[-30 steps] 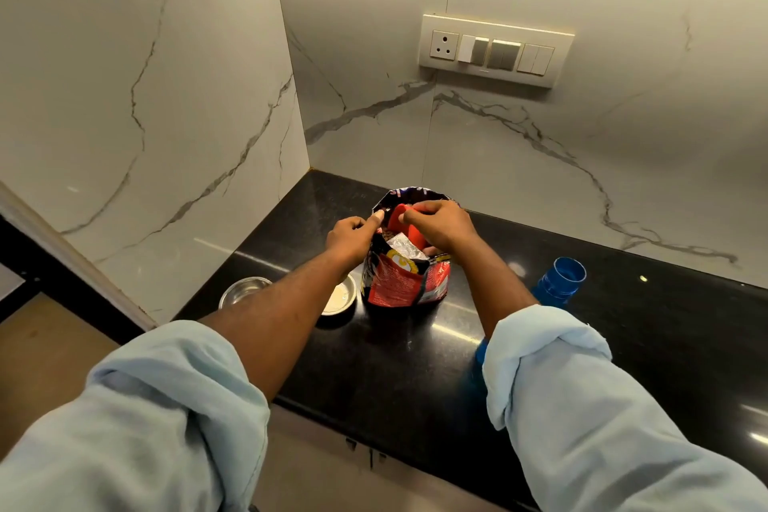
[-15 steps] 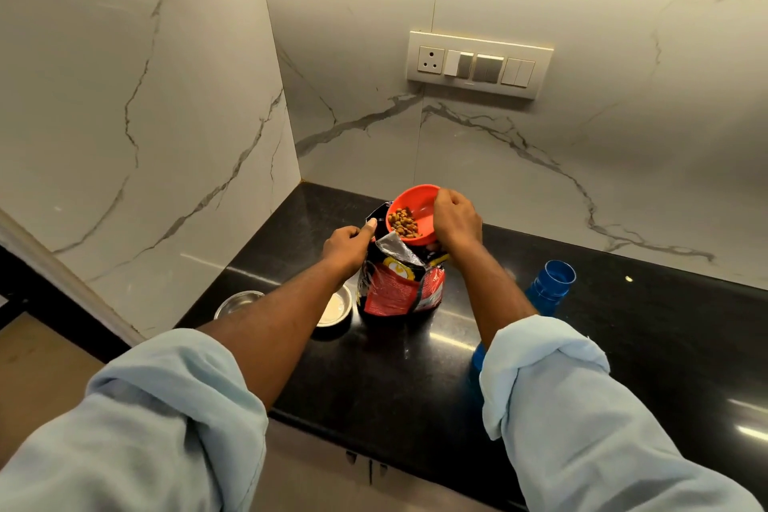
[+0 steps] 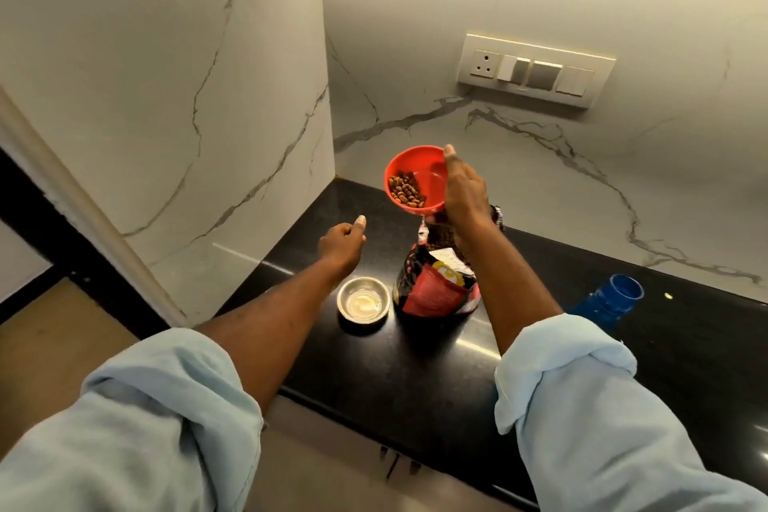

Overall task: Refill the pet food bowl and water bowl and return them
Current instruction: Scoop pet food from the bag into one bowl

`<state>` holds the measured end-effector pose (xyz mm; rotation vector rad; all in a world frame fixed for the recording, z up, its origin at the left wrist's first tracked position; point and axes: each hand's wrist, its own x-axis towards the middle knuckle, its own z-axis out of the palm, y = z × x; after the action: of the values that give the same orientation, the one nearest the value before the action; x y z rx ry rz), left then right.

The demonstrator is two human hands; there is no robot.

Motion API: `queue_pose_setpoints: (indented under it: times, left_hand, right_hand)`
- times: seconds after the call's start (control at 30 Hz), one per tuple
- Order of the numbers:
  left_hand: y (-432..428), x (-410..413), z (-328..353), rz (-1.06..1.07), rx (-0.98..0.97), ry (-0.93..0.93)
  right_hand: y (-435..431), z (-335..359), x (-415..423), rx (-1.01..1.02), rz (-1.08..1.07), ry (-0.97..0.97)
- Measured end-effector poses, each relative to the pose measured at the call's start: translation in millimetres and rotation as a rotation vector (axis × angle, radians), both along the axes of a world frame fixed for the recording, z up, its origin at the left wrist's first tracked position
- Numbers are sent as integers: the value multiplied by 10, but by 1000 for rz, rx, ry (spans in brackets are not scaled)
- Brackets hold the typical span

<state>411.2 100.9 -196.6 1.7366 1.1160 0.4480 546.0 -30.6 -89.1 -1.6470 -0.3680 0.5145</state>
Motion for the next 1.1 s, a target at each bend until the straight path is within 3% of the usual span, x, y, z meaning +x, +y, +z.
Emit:
queue_pose_setpoints:
  times: [0.33, 0.77, 0.9, 1.1]
  left_hand:
    - [713, -1315, -493, 346, -5, 150]
    - [815, -1893, -1104, 249, -102, 301]
    - [790, -1872, -1161, 202, -100, 329]
    - [776, -1805, -1253, 209, -151, 309]
  right_hand:
    - [895, -756, -815, -148, 81, -125]
    - [1050, -1905, -1438, -347, 336, -556]
    - [1031, -1949, -1475, -479, 414, -754]
    - [1096, -1922, -1544, -500, 467, -1023]
